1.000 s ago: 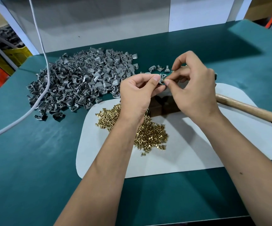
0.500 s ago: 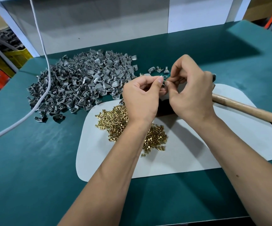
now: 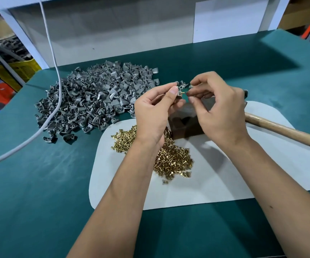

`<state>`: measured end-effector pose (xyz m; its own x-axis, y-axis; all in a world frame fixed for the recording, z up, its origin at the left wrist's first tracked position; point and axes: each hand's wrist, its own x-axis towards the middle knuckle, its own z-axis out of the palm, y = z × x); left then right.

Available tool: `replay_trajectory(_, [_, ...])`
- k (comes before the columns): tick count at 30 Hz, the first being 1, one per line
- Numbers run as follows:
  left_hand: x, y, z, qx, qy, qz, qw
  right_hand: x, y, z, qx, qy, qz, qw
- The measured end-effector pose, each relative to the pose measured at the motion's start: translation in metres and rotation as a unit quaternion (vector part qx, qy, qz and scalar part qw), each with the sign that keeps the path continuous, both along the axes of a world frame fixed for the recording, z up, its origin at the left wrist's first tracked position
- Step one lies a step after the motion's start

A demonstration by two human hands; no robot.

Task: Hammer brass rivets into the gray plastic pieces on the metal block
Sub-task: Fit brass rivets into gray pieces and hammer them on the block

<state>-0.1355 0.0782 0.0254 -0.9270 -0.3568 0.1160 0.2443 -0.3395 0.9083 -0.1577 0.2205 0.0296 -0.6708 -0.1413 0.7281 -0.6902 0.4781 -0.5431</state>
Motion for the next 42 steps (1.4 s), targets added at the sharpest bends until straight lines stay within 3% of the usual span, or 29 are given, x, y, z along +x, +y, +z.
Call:
replay_trajectory(11, [0.002,0.000,0.001,-0.003,-0.034,-0.038,0.999,-0.005,0.004,-0.001,0.041,0.092,-0.011,0.995])
replay_trajectory(19, [0.001,0.004,-0.006,-0.163,0.044,0.017,0.985,-0.002,0.000,-0.002,-0.005,0.010,-0.033,0.999])
replay_trajectory(28, [0.001,0.008,-0.008,-0.158,0.059,0.041,0.985,0.003,-0.007,0.000,-0.033,-0.028,-0.051,0.998])
replay_trajectory(42, [0.000,0.010,-0.011,-0.225,0.047,0.044,0.972,0.002,-0.004,0.005,-0.047,-0.122,-0.067,0.989])
